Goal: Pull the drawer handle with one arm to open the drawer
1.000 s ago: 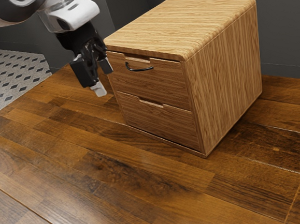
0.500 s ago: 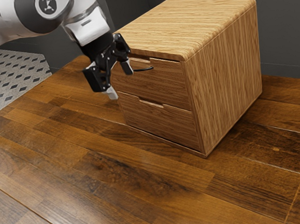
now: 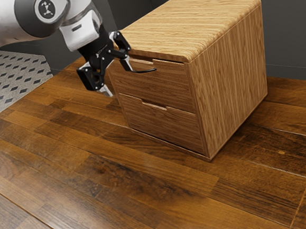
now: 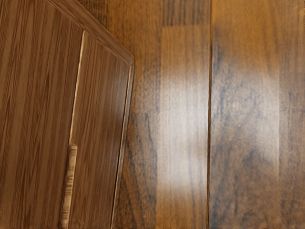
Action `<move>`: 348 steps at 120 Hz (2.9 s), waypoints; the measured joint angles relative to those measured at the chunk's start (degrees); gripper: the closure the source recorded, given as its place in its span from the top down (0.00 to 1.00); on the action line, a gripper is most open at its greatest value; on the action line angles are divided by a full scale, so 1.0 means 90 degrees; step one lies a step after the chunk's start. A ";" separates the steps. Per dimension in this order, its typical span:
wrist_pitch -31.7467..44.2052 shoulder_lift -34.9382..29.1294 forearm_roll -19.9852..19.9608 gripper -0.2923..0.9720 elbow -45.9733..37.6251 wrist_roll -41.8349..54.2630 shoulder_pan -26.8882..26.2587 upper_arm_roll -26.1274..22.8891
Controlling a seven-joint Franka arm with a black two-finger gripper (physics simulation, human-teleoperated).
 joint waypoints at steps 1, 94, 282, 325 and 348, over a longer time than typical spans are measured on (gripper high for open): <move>0.0002 0.0001 0.0001 0.77 0.0001 0.0018 0.0002 0.0005; 0.0485 0.0237 -0.0051 0.77 -0.0002 0.0919 0.0026 0.0222; 0.1200 0.0466 -0.0037 0.50 -0.0011 0.0850 0.0004 0.0226; 0.1144 0.0459 -0.0065 0.36 -0.0011 0.0699 0.0003 0.0234; 0.1060 0.0402 -0.0085 0.32 -0.0102 0.0593 -0.0008 0.0242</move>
